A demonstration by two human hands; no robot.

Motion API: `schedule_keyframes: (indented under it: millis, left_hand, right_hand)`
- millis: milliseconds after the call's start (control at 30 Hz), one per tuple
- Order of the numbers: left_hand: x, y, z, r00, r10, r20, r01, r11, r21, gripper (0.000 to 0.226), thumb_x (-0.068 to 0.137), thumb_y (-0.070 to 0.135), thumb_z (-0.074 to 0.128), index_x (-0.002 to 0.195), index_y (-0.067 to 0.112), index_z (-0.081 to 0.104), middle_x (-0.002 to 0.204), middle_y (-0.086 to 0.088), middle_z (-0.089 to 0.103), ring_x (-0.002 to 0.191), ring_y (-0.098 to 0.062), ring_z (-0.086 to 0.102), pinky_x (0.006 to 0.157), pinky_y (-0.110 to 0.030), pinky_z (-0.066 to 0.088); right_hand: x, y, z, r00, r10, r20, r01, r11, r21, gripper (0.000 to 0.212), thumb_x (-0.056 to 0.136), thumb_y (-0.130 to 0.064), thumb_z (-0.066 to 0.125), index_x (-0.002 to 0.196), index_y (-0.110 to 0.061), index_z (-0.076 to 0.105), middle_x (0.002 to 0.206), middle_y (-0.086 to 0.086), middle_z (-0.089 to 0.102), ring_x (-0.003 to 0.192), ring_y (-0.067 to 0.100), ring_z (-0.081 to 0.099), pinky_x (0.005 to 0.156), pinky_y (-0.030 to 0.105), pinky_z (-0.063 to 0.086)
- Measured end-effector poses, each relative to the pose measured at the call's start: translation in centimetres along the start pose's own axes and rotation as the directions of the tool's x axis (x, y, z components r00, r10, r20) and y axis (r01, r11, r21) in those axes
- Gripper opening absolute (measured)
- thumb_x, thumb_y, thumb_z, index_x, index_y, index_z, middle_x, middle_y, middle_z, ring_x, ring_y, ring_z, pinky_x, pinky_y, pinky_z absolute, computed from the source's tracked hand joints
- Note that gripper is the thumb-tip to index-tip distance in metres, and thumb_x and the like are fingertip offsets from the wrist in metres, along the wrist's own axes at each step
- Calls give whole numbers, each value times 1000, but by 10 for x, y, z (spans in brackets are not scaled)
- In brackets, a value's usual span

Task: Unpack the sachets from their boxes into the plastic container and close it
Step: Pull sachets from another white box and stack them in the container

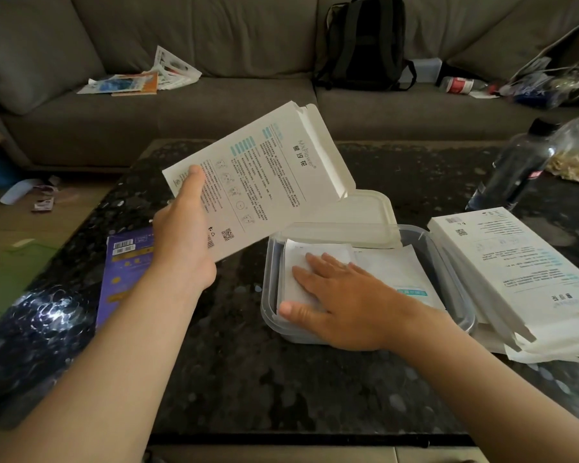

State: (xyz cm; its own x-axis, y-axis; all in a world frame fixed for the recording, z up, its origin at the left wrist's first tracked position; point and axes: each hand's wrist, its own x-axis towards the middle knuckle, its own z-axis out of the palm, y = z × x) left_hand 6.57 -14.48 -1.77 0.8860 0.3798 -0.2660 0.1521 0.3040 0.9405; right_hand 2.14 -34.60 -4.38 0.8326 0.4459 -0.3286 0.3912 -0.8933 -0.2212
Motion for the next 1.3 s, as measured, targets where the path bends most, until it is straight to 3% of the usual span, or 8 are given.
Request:
schedule_keyframes:
  millis: [133, 333, 500, 700, 967, 1300]
  left_hand:
    - [1, -1, 1, 1000, -11, 1, 11, 1000, 8, 30, 95, 64, 62, 103, 38, 75, 85, 18, 80, 87, -10, 76, 69, -33, 58]
    - [-2, -2, 4, 1000, -15, -3, 16, 1000, 8, 29, 96, 63, 63, 98, 37, 74, 78, 21, 78, 79, -7, 75, 61, -28, 55]
    - [-1, -3, 4, 1000, -12, -6, 12, 1000, 12, 29, 95, 64, 62, 99, 38, 74, 79, 21, 78, 80, -7, 76, 63, -29, 55]
    - [-1, -3, 4, 1000, -5, 0, 5, 1000, 11, 29, 97, 62, 61, 99, 36, 75, 81, 20, 79, 67, -1, 76, 54, -23, 55]
    - [0, -7, 5, 1000, 17, 4, -17, 1000, 7, 26, 97, 60, 62, 95, 38, 75, 81, 21, 78, 69, -1, 75, 65, -30, 57]
    - [-3, -8, 7, 1000, 9, 9, -9, 1000, 1, 26, 97, 61, 62, 93, 38, 74, 78, 22, 78, 68, -1, 75, 61, -28, 55]
  right_hand:
    - [4, 3, 5, 1000, -4, 27, 3, 999, 33, 70, 100, -64, 14, 160, -30, 0, 168, -3, -12, 153, 18, -15, 125, 44, -3]
    - [8, 8, 1, 998, -28, 53, 27, 999, 33, 63, 105, -51, 25, 160, -31, 0, 168, -4, -12, 154, 18, -13, 124, 41, -3]
    - [10, 13, -8, 1000, -4, 6, 3, 998, 58, 75, 100, -60, 37, 159, -33, 0, 168, -4, -13, 154, 18, -12, 123, 41, -1]
    - [20, 20, -3, 998, 12, 67, -14, 999, 41, 78, 95, -71, 28, 157, -41, -8, 167, -4, -19, 153, 19, -18, 124, 42, -7]
    - [26, 24, 3, 995, 10, 95, -10, 1000, 3, 76, 93, -75, 19, 155, -45, -14, 164, -5, -27, 150, 19, -26, 124, 43, -11]
    - [28, 29, 9, 998, 5, 68, -7, 1000, 21, 76, 92, -77, 17, 152, -48, -18, 163, -7, -29, 149, 17, -28, 123, 43, -12]
